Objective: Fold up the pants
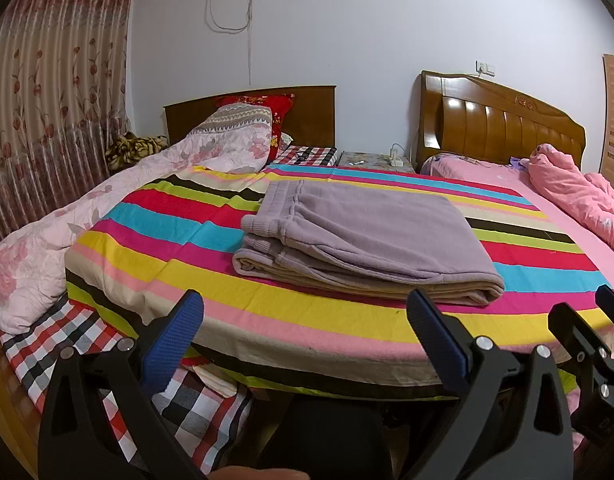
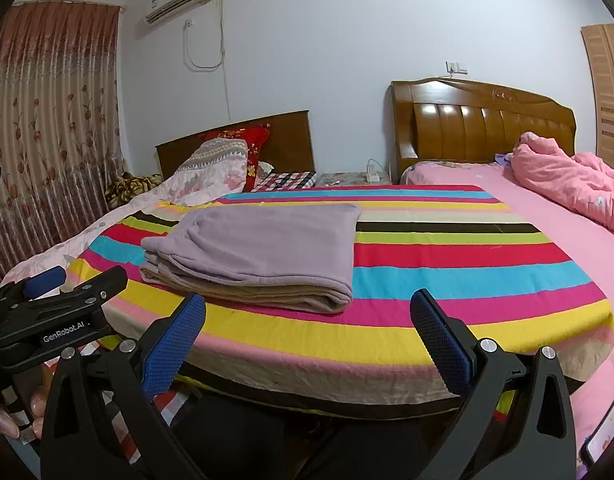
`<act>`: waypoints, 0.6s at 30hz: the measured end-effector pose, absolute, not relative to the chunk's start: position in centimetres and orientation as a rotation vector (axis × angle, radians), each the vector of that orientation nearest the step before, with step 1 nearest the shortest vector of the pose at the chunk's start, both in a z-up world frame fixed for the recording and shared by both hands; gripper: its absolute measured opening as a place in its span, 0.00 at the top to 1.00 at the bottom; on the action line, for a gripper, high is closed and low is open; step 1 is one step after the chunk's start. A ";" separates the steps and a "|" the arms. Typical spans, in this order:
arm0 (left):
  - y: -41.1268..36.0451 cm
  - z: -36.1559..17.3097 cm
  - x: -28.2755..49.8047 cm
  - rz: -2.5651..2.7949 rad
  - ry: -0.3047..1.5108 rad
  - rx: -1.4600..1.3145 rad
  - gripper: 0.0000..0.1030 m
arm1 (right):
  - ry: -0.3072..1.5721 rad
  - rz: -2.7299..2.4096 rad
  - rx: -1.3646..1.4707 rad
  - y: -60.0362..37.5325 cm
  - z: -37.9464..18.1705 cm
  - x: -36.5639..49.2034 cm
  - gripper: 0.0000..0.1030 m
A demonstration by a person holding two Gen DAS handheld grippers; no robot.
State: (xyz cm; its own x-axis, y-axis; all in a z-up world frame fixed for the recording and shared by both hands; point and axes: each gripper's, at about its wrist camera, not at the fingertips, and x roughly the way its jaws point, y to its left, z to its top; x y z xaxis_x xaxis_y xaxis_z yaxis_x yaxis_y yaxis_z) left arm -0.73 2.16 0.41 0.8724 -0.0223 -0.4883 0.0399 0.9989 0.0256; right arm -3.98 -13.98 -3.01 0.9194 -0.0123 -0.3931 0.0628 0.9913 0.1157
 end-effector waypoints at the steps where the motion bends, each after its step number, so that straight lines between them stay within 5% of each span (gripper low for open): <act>1: 2.2 0.4 -0.7 -0.033 0.509 0.036 0.02 | 0.403 -0.038 0.128 -13.9 -3.1 -4.0 0.04; 18: 2.8 0.3 -0.7 -0.031 0.500 0.024 0.02 | 0.414 -0.037 0.132 -13.6 -3.5 -4.0 0.04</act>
State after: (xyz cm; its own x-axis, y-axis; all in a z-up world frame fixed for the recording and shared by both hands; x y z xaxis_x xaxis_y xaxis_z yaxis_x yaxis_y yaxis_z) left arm -0.65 2.79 0.28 0.8769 -0.0242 -0.4800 0.0361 0.9992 0.0156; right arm -4.00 -13.63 -3.50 0.9148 -0.0091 -0.4038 0.0629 0.9908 0.1201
